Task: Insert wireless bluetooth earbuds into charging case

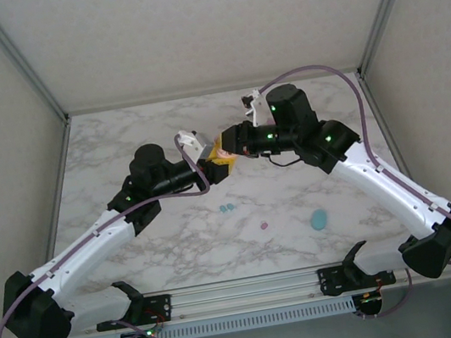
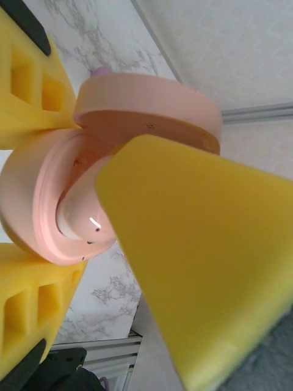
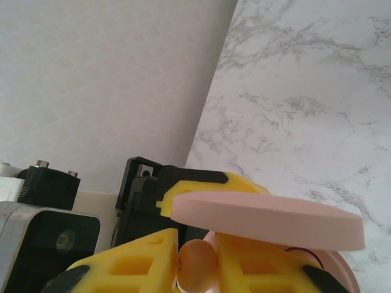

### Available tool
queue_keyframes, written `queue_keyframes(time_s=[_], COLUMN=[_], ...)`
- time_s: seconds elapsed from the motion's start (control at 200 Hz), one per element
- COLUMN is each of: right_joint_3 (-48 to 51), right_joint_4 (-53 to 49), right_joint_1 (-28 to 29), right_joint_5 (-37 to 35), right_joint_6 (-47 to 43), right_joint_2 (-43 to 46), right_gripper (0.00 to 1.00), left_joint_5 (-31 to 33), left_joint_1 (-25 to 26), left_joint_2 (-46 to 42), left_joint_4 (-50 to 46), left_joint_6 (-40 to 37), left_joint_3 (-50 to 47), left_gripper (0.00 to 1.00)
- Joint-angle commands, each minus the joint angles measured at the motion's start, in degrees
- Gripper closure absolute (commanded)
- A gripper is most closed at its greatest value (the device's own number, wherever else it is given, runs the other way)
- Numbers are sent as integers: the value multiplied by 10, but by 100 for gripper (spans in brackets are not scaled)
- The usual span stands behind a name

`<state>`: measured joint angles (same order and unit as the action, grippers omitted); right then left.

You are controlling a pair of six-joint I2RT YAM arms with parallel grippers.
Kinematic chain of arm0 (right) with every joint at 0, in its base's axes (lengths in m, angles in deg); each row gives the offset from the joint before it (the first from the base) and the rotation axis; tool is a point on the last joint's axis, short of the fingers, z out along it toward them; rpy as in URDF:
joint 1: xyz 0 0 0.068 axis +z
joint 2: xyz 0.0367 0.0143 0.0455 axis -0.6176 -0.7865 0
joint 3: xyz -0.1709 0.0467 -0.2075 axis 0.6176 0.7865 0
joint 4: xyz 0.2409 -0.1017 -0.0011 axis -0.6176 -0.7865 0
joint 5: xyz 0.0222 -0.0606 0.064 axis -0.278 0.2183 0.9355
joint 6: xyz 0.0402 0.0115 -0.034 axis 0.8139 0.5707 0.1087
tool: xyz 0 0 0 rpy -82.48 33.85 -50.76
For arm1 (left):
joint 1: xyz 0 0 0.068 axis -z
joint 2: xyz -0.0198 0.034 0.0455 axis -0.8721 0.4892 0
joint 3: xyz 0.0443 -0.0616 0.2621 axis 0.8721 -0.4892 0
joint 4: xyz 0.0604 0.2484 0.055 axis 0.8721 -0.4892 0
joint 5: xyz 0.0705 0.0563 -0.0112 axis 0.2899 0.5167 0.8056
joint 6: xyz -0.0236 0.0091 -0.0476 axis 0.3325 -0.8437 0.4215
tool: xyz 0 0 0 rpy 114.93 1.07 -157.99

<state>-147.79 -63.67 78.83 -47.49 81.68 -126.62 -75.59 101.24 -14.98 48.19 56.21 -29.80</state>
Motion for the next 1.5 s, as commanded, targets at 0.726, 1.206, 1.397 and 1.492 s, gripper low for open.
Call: queue_keyframes(time_s=[0.726,1.206,1.397,1.492], right_joint_3=[-34,-42,-55,-47], right_joint_4=[-45,-39,-47,-45], right_joint_1=[8,8,8,7], right_joint_5=[-39,-46,-47,-76], right_joint_6=[-15,-20,-37,-50], right_joint_2=[13,23,45,66], right_gripper=[68,65,65,65], left_joint_5=[9,10,11,11], left_joint_1=[4,4,4,4], left_joint_2=[-14,-15,-16,-16], left_joint_4=[42,36,34,36], left_joint_6=[6,4,3,3], left_joint_3=[10,9,10,8], left_gripper=[66,66,66,66])
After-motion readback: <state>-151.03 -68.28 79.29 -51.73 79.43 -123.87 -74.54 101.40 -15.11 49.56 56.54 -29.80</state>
